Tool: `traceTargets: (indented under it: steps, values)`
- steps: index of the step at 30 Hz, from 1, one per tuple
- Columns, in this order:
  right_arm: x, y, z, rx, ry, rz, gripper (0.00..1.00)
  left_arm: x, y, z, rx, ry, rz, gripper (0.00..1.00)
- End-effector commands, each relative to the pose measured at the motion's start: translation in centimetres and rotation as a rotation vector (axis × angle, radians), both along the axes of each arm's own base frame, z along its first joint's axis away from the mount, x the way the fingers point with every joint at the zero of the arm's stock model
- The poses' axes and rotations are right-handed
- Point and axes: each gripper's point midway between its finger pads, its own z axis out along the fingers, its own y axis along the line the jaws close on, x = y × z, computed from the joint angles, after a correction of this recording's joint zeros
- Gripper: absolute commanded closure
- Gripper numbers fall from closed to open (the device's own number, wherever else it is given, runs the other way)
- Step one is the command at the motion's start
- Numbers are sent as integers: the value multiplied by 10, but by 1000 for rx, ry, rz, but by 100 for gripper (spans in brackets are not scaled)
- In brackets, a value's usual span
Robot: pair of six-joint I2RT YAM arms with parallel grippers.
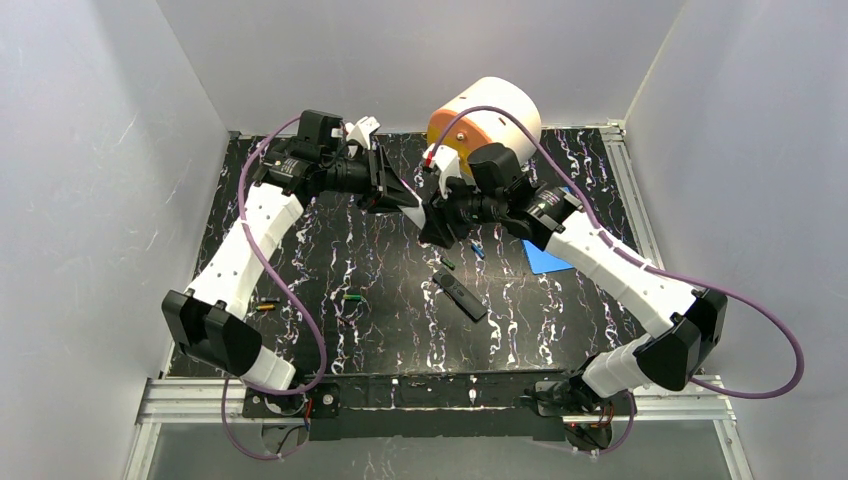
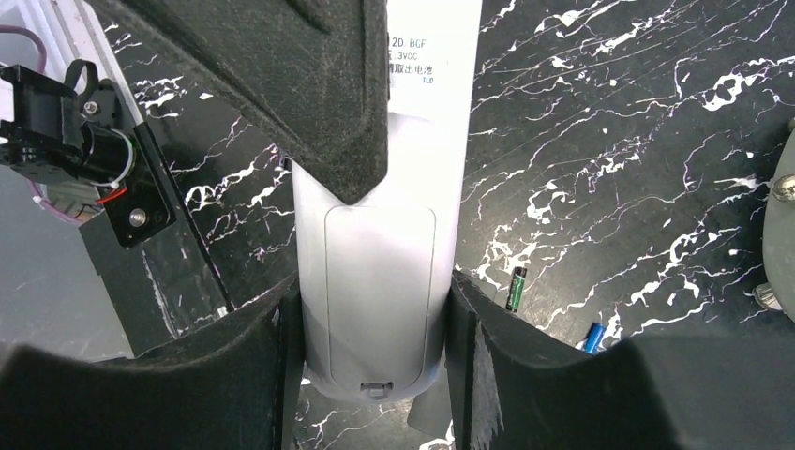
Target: Load the batteries into the remote control
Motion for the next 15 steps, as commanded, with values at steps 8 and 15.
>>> traceTargets:
  steps: [8, 15]
  values:
    - [0, 8, 18, 63, 34, -33, 24, 2, 7, -10, 35, -81, -26, 100]
    - [11, -18, 91, 570, 23, -254, 1, 22, 22, 9, -39, -363, 63, 100]
